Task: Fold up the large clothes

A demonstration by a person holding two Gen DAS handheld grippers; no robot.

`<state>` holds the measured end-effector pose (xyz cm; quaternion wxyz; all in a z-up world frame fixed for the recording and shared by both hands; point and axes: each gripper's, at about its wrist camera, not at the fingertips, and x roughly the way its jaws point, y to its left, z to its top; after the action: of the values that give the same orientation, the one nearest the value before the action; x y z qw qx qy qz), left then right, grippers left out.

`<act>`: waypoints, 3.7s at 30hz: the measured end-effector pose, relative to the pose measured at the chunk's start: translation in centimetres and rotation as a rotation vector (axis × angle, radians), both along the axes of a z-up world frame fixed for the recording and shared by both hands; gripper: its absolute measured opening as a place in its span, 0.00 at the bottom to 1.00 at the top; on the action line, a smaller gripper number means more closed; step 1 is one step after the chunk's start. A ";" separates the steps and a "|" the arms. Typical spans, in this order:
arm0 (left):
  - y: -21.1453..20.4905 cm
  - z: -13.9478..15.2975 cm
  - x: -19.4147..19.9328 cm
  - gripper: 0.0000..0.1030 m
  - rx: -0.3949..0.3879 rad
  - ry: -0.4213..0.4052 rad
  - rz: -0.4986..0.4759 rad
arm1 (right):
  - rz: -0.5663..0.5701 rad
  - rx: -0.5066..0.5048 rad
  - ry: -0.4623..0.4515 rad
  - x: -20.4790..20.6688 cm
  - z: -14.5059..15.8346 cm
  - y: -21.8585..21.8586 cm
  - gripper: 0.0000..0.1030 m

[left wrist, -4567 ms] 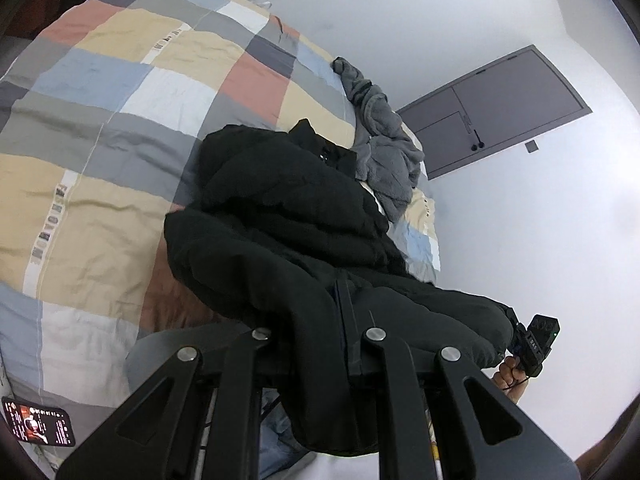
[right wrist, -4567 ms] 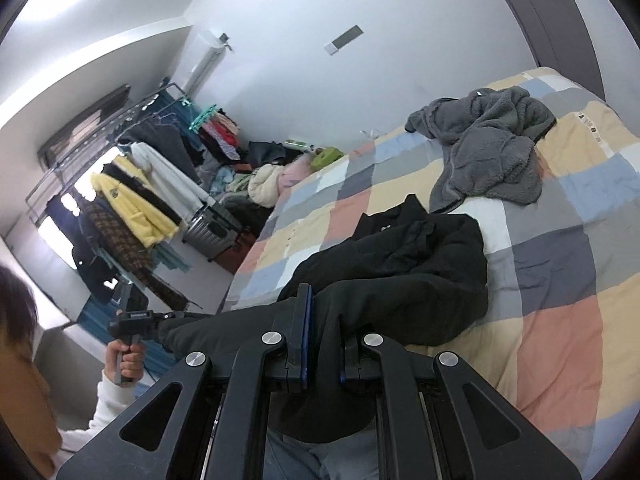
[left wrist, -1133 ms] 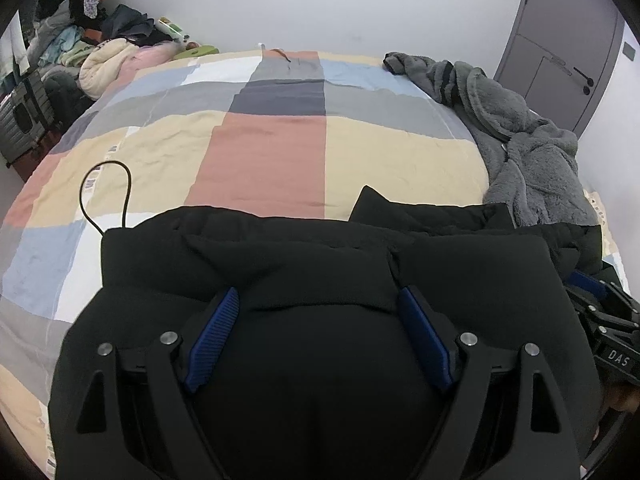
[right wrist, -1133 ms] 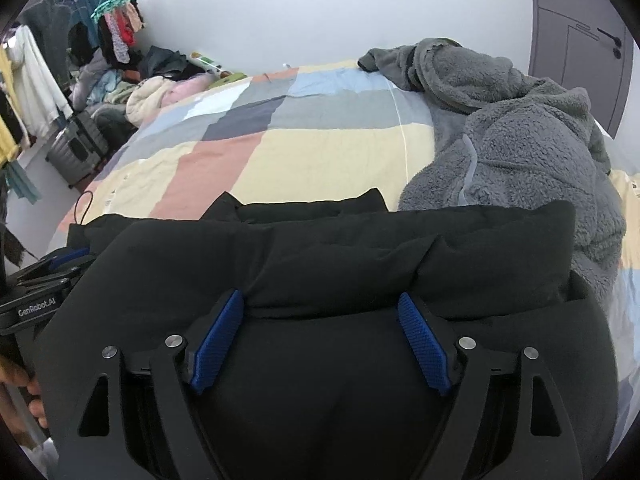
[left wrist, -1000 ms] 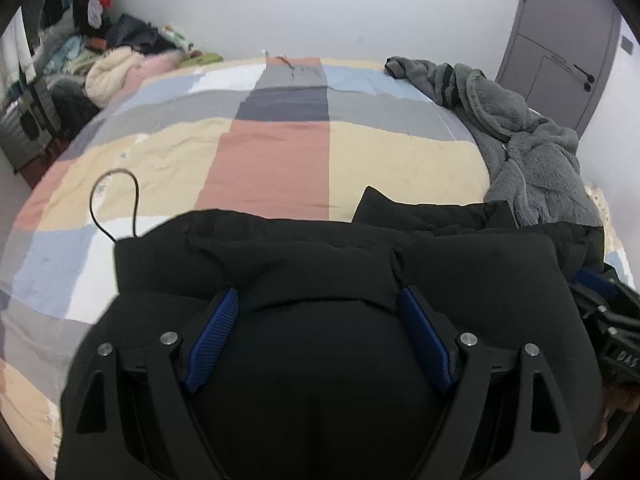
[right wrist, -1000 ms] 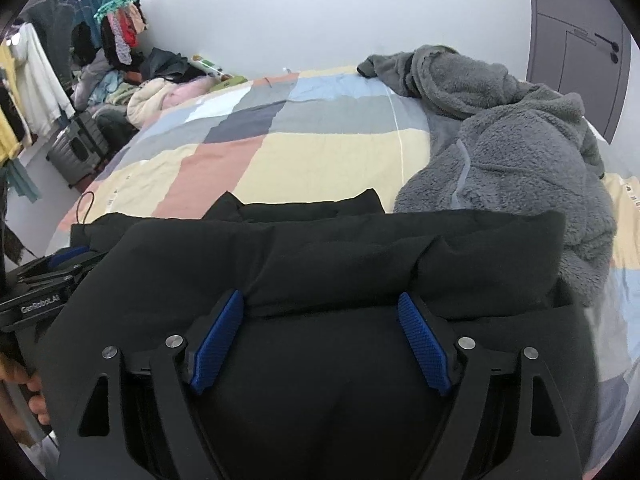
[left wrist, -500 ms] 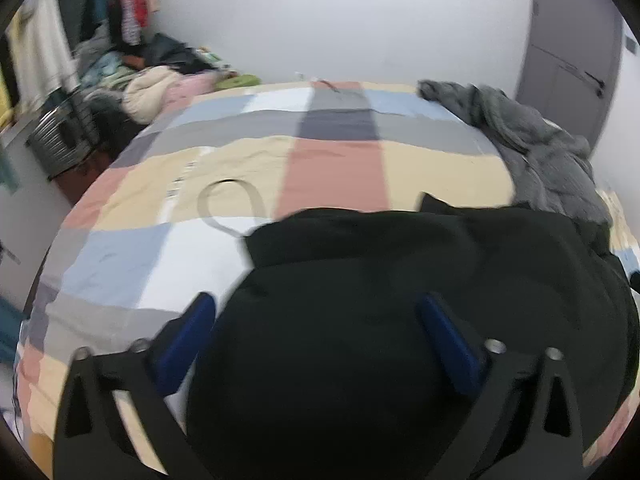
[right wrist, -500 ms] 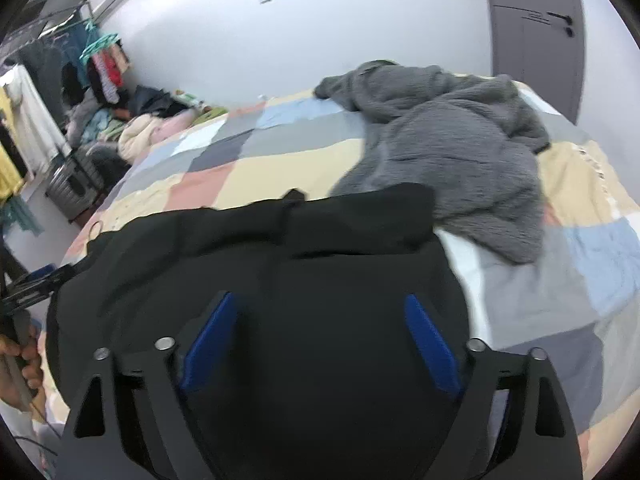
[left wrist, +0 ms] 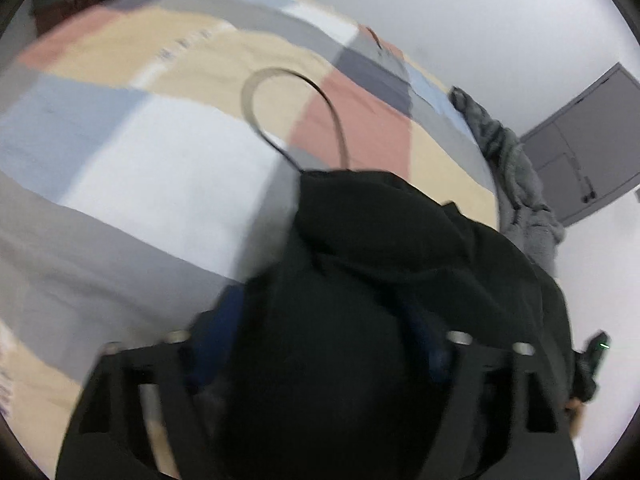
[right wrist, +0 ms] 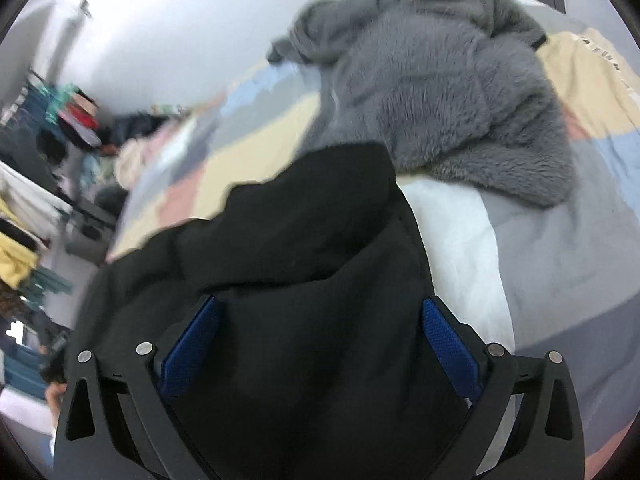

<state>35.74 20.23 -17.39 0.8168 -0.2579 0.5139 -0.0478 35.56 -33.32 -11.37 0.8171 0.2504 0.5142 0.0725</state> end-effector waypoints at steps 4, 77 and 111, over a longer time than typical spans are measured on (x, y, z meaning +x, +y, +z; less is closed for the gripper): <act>-1.2 0.5 0.8 0.28 0.019 -0.005 -0.009 | 0.048 0.109 0.072 1.7 -1.8 0.3 0.85; -10.5 34.5 -23.7 1.00 0.379 -0.703 -0.068 | 0.073 -0.294 -0.800 -21.9 37.0 13.1 1.00; -12.4 23.8 -29.1 1.00 0.407 -0.494 -0.092 | 0.119 -0.425 -0.582 -30.0 25.2 18.9 1.00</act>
<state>6.67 7.80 6.37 0.9487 -0.0462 0.3100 -0.0420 5.59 -14.39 13.84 0.9573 0.0135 0.2775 0.0794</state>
